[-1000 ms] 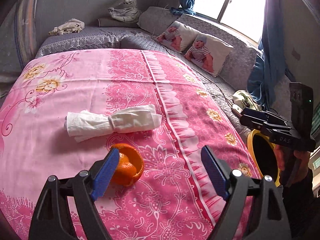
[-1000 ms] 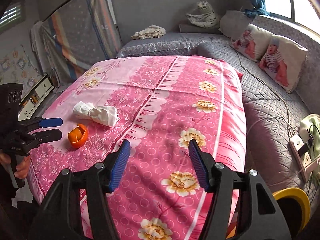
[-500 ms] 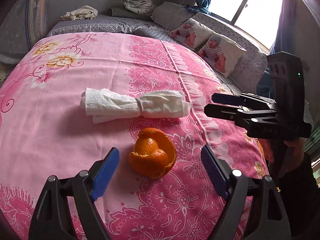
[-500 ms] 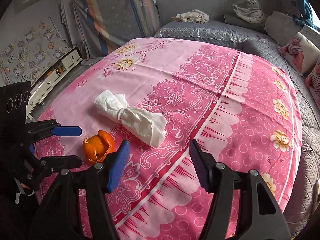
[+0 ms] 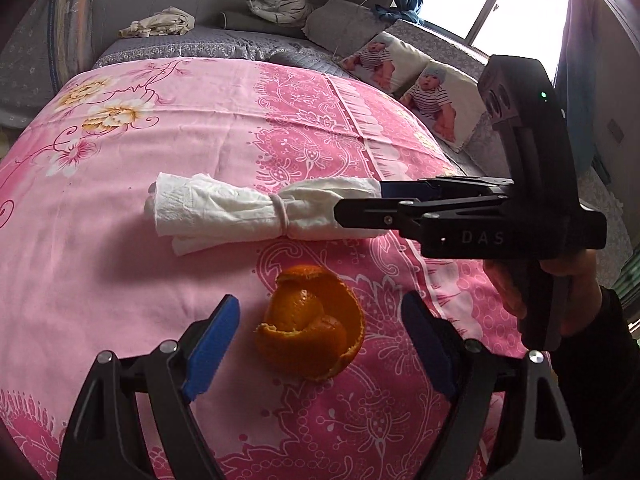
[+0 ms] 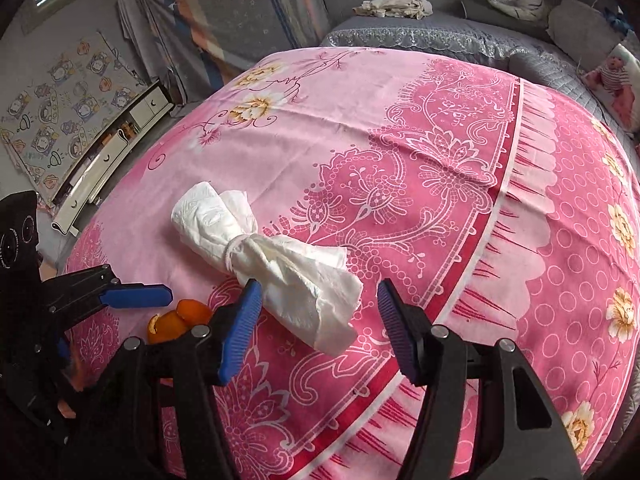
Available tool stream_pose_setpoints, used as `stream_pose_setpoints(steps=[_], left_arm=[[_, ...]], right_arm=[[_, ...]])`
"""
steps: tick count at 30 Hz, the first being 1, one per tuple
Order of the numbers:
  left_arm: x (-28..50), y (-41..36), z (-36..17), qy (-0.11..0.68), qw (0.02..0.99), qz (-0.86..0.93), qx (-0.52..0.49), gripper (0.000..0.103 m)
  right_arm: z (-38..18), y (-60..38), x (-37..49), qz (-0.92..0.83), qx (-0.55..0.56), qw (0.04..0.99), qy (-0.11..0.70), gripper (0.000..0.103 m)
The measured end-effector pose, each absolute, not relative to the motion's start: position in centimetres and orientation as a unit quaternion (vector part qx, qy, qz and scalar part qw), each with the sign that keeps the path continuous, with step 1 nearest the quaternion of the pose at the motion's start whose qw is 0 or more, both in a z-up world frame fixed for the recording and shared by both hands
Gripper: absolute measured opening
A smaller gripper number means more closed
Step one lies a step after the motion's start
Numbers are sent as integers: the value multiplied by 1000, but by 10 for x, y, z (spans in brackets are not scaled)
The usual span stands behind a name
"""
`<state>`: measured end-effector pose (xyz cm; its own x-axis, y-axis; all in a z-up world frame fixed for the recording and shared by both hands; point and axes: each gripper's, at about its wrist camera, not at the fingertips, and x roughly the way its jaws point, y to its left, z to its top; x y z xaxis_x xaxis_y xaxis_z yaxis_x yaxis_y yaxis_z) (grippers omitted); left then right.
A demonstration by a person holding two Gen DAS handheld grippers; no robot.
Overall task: Collect trash
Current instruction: 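Grasp the white tissue bundle with the right tool while the left tool grasps the orange peel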
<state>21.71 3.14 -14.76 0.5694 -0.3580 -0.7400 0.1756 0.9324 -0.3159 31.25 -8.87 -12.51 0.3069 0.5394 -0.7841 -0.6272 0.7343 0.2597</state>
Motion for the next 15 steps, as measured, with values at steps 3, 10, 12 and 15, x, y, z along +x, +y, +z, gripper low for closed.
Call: stream_pose_setpoints(steps=[3, 10, 12, 15], left_arm=[[220, 29, -150, 442, 878, -153, -100, 67], [220, 24, -155, 447, 880, -144, -78, 44], [219, 25, -154, 446, 880, -144, -78, 39], [218, 23, -152, 444, 883, -139, -69, 30]], right_arm=[[-126, -86, 313, 359, -51, 807, 466, 49], [-126, -83, 317, 356, -49, 805, 473, 22], [-125, -84, 317, 353, -45, 806, 473, 16], [-124, -86, 316, 351, -37, 807, 474, 9]])
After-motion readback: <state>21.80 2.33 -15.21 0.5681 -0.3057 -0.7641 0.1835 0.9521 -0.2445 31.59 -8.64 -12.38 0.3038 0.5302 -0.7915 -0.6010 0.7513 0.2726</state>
